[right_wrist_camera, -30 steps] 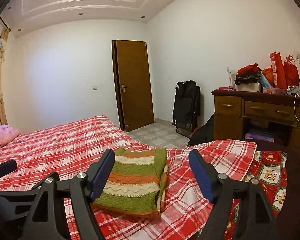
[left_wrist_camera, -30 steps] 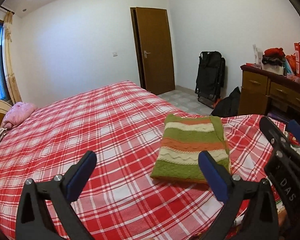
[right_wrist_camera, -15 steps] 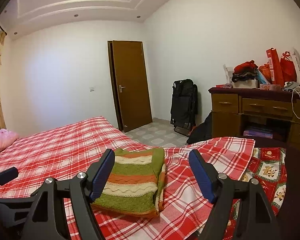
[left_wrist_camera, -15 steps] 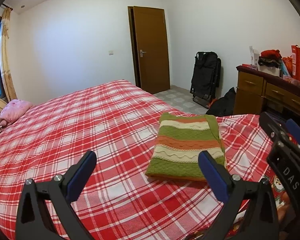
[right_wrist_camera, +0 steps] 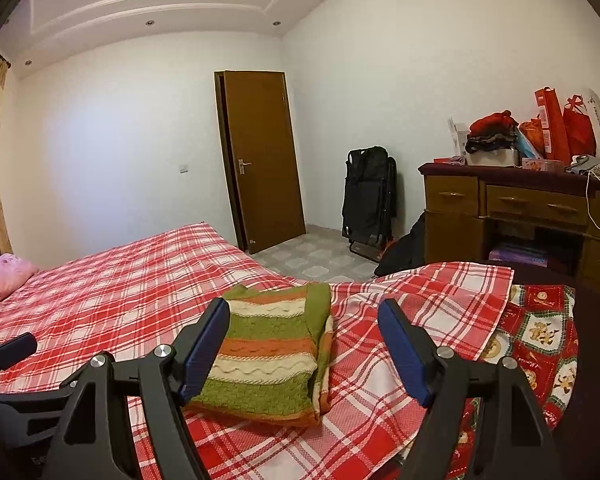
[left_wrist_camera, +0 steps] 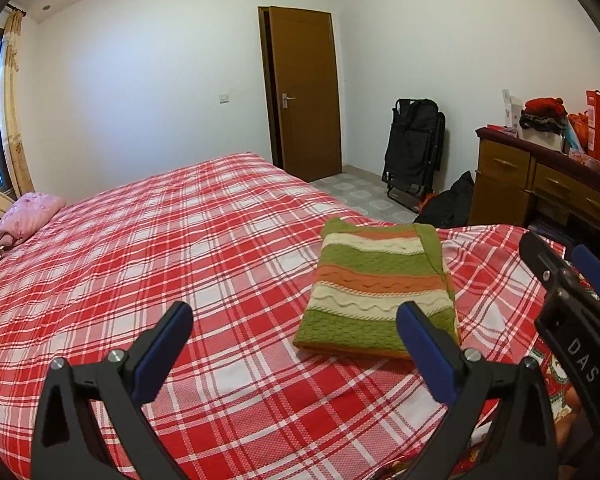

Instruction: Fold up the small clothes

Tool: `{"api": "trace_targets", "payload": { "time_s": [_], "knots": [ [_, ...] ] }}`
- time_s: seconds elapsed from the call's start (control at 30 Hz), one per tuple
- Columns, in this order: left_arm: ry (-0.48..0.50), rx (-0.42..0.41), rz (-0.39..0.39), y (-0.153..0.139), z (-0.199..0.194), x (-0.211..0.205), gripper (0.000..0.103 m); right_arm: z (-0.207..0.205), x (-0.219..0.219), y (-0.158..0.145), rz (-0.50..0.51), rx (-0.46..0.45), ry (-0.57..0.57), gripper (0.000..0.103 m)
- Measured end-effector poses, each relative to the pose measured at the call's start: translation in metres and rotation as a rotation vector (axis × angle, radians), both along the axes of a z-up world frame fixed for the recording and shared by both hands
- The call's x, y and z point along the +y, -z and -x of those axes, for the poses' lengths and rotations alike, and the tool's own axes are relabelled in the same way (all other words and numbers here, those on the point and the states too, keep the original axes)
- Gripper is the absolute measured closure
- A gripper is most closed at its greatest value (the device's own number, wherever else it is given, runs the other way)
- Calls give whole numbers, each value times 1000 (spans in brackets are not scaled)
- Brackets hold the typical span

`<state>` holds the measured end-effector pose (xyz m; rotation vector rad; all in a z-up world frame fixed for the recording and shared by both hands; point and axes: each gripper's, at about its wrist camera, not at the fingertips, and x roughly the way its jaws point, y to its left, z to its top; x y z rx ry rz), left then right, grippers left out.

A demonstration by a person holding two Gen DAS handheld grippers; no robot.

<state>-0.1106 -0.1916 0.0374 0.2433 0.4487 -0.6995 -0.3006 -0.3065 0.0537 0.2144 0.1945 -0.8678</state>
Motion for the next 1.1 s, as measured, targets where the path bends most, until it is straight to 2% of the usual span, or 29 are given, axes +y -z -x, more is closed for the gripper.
{"api": "trace_targets", "payload": {
  "time_s": [0.47, 0.8, 1.1],
  "knots": [
    [1, 33, -42, 7, -2, -3, 0, -1, -2, 3, -16, 7, -2, 26],
    [2, -14, -59, 5, 3, -6, 0, 0, -3, 5, -21, 6, 6, 26],
    [1, -23, -71, 4, 1, -8, 0, -1, -5, 5, -28, 6, 9, 26]
  ]
}}
